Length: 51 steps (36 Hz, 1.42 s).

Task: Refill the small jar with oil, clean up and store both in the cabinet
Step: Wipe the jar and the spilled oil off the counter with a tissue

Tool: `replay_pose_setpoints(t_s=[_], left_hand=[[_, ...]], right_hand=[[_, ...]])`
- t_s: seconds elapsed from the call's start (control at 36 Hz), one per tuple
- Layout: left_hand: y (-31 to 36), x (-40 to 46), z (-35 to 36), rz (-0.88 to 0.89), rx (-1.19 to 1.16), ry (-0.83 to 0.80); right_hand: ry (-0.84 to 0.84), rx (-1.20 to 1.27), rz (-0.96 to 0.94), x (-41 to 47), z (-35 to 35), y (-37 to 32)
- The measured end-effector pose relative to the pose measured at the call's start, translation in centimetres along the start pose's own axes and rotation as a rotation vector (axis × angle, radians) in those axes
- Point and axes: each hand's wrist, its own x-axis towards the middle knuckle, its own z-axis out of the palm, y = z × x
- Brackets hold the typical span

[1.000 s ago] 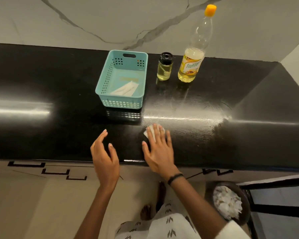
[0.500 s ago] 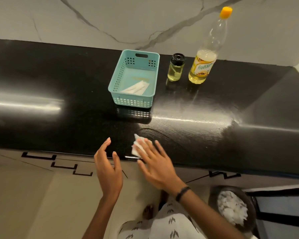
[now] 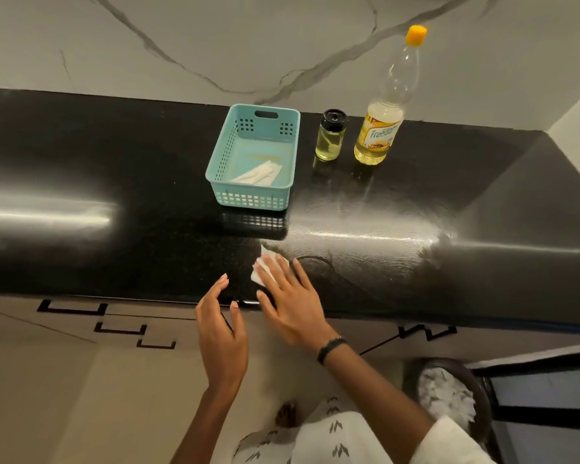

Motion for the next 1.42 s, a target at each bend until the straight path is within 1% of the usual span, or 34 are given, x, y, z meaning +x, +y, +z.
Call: replay_pose_setpoints(t_s=[0.08,0.19,0.33,0.42,0.5,0.56,0.64,0.69,0.81,0.92,1.03,1.11,1.17,1.28,1.36,1.42], left_hand=[[0.3,-0.2,0.4,0.018,-0.004,-0.028],[0.6,-0.6,0.5,0.054,-0.001,-0.065],[0.7,-1.3,0.5,0.069,0.015,-0.102],[0.8,-1.7,0.5,0.076,0.034,-0.119],[1.0,-2.3,0.6,0.070,0.053,-0.125],[1.3,-2.8,0.7,0.058,0.061,-0.121],[1.6,-3.5,0.9,0.032,0.057,-0.120],[1.9,-3.9,1.1,0.018,0.049,-0.127],[2.5,-4.9,1.3,0.027,0.044,-0.138],[2.9,-5.3,1.5,0.014,0.037,-0.137],[3.1,-5.4,1.7,0.029,0.041,-0.135],[3.4,-5.8,2.0,0.038,0.045,-0.142],[3.6,-6.1,2.2,0.048,0.045,-0.148],[4.2,-6.7,3.0,0.048,0.043,-0.158],[4.9,-7.4,3.5,0.050,0.030,-0.172],[5.4,-7.9,3.9,0.053,0.023,-0.183]], right_hand=[[0.011,-0.092,0.079,-2.7,-0.3,3.2],[0.033,-0.115,0.316,-6.2,-2.4,9.2],[0.066,-0.115,0.554,-9.6,-5.3,16.2],[0.122,-0.094,0.671,-11.3,-5.3,17.0],[0.165,-0.039,0.759,-11.5,-4.5,14.8],[0.170,-0.003,0.755,-10.1,-4.2,13.1],[0.158,0.022,0.672,-6.4,-3.5,10.7],[0.127,0.042,0.585,-3.7,-3.0,8.8],[0.053,0.093,0.327,-0.6,-1.9,4.5],[0.011,0.037,0.113,-1.5,-0.8,3.1],[0.056,-0.082,0.022,-5.3,-1.0,5.1],[0.061,-0.093,0.075,-8.6,-2.0,8.2],[0.049,-0.114,0.177,-10.1,-2.8,11.0],[0.050,-0.125,0.446,-11.8,-4.6,16.6],[0.072,-0.117,0.550,-12.8,-5.8,19.2],[0.104,-0.100,0.603,-13.1,-5.9,19.4]])
